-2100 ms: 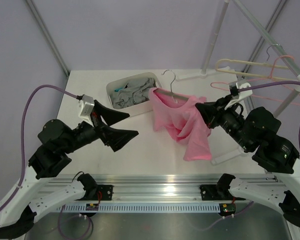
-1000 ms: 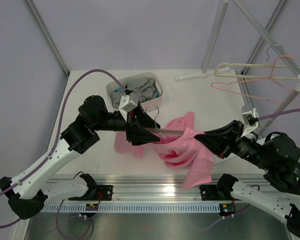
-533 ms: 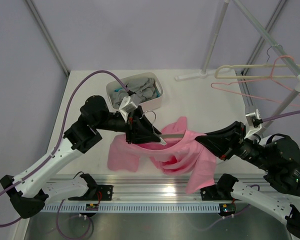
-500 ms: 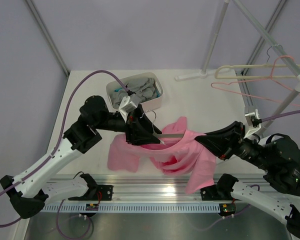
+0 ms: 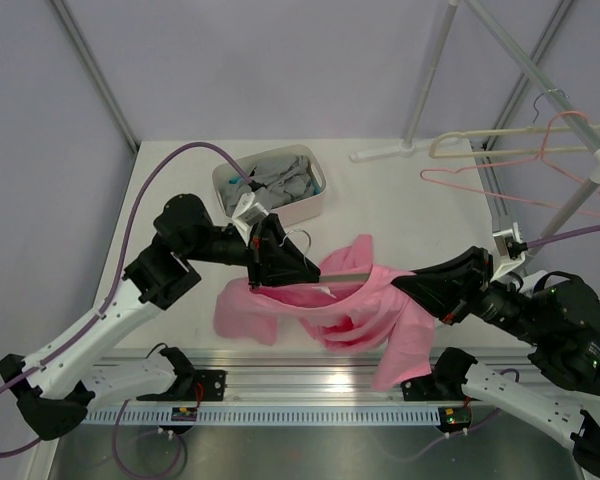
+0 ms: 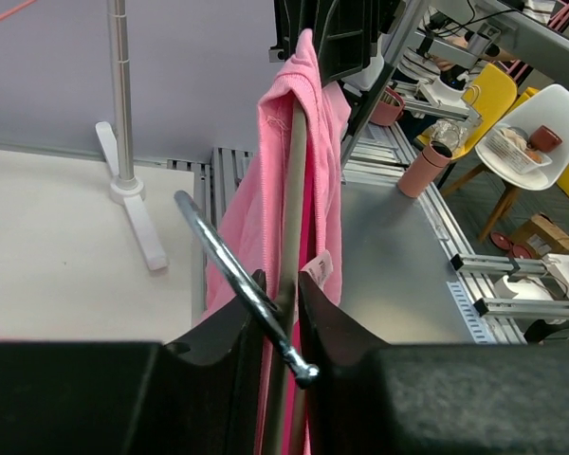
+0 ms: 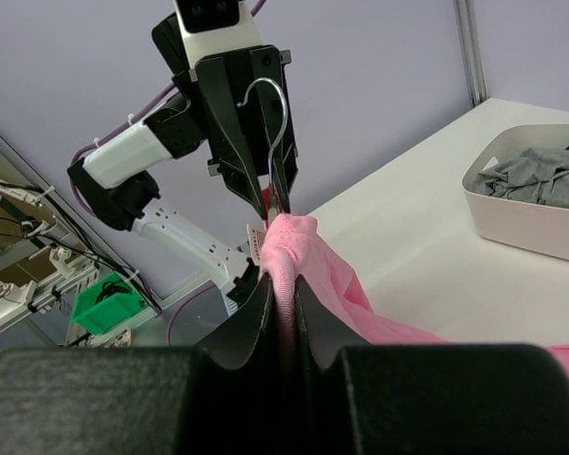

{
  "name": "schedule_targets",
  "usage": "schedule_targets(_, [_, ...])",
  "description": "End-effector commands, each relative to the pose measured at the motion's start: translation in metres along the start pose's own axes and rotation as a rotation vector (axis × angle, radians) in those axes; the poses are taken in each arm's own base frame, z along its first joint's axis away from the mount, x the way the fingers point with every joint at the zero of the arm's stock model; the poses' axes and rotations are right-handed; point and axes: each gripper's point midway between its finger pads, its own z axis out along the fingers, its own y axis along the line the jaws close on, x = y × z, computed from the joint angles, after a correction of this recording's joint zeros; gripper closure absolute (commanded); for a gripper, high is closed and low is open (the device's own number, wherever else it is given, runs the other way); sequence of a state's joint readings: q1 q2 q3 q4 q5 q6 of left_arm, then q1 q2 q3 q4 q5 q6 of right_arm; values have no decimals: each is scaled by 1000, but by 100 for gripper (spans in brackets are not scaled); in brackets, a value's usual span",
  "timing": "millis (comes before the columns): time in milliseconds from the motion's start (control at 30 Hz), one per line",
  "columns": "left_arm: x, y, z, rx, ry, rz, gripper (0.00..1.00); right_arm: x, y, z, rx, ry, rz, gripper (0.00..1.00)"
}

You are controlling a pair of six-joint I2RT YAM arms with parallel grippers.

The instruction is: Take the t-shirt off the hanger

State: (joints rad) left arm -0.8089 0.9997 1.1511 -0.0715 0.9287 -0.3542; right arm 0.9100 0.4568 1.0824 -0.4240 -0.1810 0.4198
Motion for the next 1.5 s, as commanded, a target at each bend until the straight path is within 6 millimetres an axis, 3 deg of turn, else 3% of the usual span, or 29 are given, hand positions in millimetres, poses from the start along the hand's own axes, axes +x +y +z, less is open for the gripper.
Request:
schedule_targets(0, [-3,-14,1,80,-7,30,81,-18,0,-1,16,-75,2,100])
schedule_targets(33, [-3,-15,0,80,-7,33,96,-18,0,-1,16,-75,2,100])
schedule_targets(67, [-4,-14,0,79,-8,33,100,-16,0,-1,18,-69,2,100])
schedule_targets(267, [-11,-15,0,64,-37,59,100,-3,-19,5,96,-25,-16,98])
schedule_targets(367, [-19,-15,-3,26,-62,77,100,8,-34,10,155,20,-44,80])
schedule_targets(400, [-17,-14,-5,11,-54,64,100,9,-36,10,164,28,-51,71])
schedule_targets(433, [-19,-17,-8,3,-57,71,100,12,-38,11,167,41,-63,48])
schedule_targets(533, [-14,-15,-15,-53,-43,63,100,17,-42,9,184,70,-80,27])
schedule_targets(667, [-11,-10,-24,-138,-40,39,100,29,-43,6,176,115,-92,16])
schedule_targets(800, [-9,-11,-34,-197,-57,37,100,45,-48,4,176,162,-92,14])
schedule_targets(867, [-9,-10,-39,-235,-65,34,100,48,-49,5,171,166,-90,22])
schedule_targets(933, [-6,-7,-43,-271,-65,21,100,50,-49,5,166,158,-80,35])
schedule_targets(1000, [-4,-8,-48,-288,-71,12,100,49,-51,6,182,148,-62,77])
schedule_targets(1033, [-3,-8,-49,-295,-70,7,100,45,-59,5,234,124,-57,92])
schedule_targets(1067, [-3,-12,-52,-296,-77,11,100,40,-62,3,257,101,-45,100])
schedule_targets(1200, [7,-7,-65,-379,-51,3,100,14,-81,-8,407,-9,-38,100])
schedule_targets(1300, [14,3,-79,-484,-49,2,100,-1,-85,-11,452,-72,-18,100])
schedule_targets(1467, [14,-8,-85,-470,-69,19,100,-18,-111,-9,614,-161,7,100])
